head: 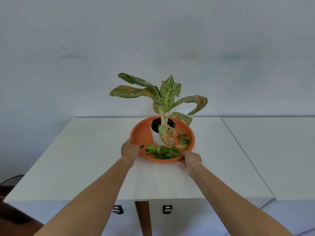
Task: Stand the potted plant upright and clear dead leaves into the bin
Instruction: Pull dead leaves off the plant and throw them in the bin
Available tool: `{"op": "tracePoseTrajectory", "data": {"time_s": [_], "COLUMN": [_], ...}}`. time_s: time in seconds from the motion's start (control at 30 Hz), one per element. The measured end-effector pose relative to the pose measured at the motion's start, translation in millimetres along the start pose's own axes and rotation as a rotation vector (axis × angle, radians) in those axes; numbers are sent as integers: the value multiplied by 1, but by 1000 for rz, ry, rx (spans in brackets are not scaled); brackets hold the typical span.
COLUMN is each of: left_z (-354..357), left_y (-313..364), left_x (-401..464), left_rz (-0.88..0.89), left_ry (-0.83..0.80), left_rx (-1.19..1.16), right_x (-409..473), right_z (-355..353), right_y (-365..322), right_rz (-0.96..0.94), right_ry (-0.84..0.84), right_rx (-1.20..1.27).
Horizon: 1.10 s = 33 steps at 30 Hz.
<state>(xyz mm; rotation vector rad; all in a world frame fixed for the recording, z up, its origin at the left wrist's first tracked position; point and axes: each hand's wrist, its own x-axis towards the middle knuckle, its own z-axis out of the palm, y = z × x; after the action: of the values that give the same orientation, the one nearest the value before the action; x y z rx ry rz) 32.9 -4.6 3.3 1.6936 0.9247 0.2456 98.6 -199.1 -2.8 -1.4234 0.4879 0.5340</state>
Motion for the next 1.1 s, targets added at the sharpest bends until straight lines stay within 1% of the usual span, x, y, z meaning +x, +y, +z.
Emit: {"op": "tracePoseTrajectory", "data": {"time_s": [0.1, 0.17, 0.2, 0.27, 0.33, 0.37, 0.43, 0.47, 0.5, 0.57, 0.63, 0.73, 0.8, 0.87, 0.93, 1.03, 1.1], "left_z": [3, 1, -1, -2, -3, -3, -1, 2, 4, 9, 14, 20, 23, 27, 31, 34, 34], "left_y": [2, 2, 2, 2, 3, 2, -1, -3, -3, -3, 1, 7, 11, 11, 9, 5, 5], "left_x": [-1, 1, 2, 4, 5, 6, 10, 13, 12, 12, 12, 12, 12, 13, 13, 12, 10], "left_rz": [24, 55, 71, 105, 141, 186, 313, 374, 419, 445, 443, 384, 348, 345, 333, 316, 327], "left_ry": [-73, -84, -85, -85, -92, -90, -77, -79, -97, -161, -218, -309, -333, -335, -348, -340, -323], "left_rx": [55, 116, 148, 226, 329, 409, 601, 710, 822, 1005, 1084, 1161, 1206, 1174, 1123, 1036, 985], "right_x": [-7, -13, -17, -23, -24, -22, -12, -7, -5, 4, 13, 21, 29, 38, 44, 46, 42], "right_z": [3, 3, 1, -3, -10, -14, -22, -24, -25, -25, -22, -13, -4, 6, 12, 16, 17], "right_y": [4, 6, 6, 3, -6, -11, -21, -25, -29, -36, -42, -49, -53, -56, -56, -54, -53], "right_rz": [29, 56, 66, 65, 30, -39, -292, -423, -528, -678, -727, -694, -688, -678, -635, -571, -565], "right_ry": [-35, -108, -140, -158, -127, -79, 57, 116, 144, 117, 24, -129, -162, -169, -181, -187, -190], "right_rx": [70, 76, 38, -114, -303, -444, -829, -966, -1043, -1152, -1314, -1556, -1732, -1866, -1927, -1947, -1954]}}
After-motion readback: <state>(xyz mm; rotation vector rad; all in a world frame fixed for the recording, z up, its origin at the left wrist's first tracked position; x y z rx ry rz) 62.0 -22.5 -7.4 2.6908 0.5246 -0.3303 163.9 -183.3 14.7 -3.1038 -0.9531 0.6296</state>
